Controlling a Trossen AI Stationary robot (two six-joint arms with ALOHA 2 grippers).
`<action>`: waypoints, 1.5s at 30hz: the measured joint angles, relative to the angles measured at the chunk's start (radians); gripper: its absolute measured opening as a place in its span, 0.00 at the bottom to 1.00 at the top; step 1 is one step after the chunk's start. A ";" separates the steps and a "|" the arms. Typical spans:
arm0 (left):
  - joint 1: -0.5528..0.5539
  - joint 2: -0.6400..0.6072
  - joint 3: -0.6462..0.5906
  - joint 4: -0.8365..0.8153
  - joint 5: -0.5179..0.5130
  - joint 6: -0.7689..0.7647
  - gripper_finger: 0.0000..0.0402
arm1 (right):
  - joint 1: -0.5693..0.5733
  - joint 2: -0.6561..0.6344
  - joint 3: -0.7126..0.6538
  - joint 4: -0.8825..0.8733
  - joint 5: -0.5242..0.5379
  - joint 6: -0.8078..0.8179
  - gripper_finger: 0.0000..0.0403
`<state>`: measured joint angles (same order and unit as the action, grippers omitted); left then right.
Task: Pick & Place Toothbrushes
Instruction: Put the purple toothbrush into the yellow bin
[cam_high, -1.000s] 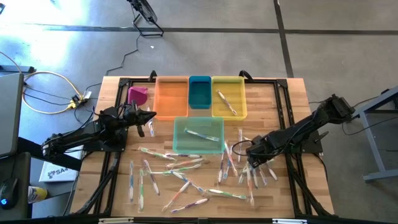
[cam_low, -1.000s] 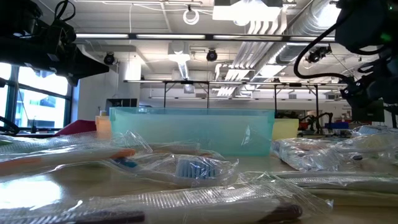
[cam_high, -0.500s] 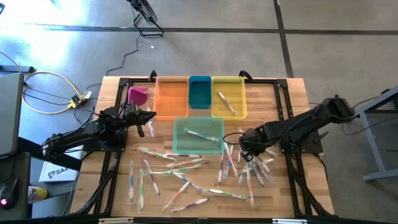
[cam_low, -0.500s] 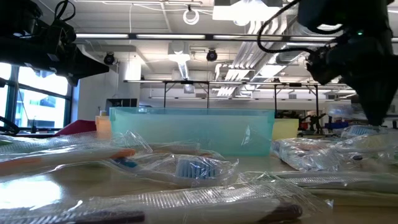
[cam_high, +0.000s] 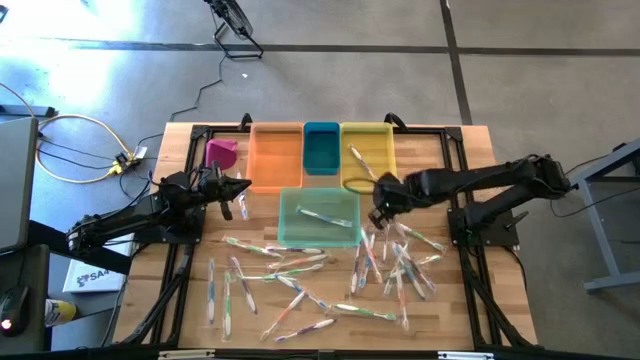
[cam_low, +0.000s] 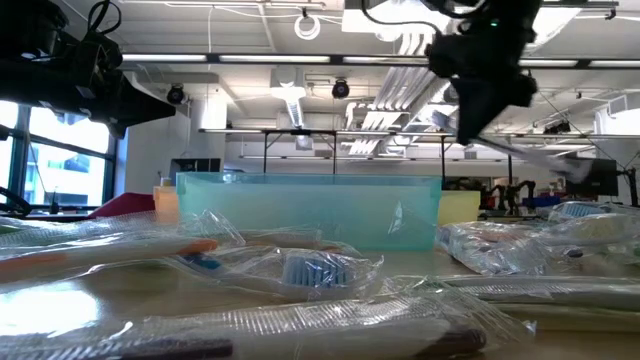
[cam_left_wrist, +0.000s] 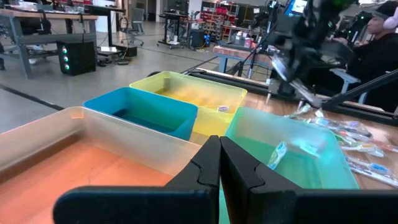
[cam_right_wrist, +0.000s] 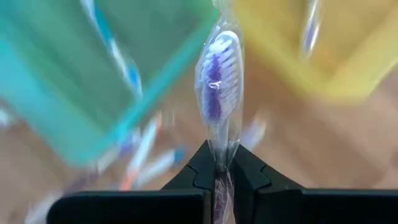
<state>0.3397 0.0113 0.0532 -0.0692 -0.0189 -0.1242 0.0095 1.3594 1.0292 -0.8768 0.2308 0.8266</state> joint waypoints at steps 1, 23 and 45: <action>0.000 0.000 0.000 0.000 0.000 0.000 0.00 | -0.018 0.000 0.012 0.021 0.024 -0.033 0.03; 0.000 0.000 0.000 0.000 -0.001 0.120 0.00 | -0.403 0.042 0.033 0.596 0.112 -0.429 0.03; 0.000 0.000 0.000 0.001 -0.045 0.120 0.00 | -0.578 0.354 0.032 0.652 -0.132 -0.295 0.03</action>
<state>0.3401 0.0113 0.0528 -0.0681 -0.0639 -0.0040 -0.5684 1.7137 1.0611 -0.2251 0.0985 0.5317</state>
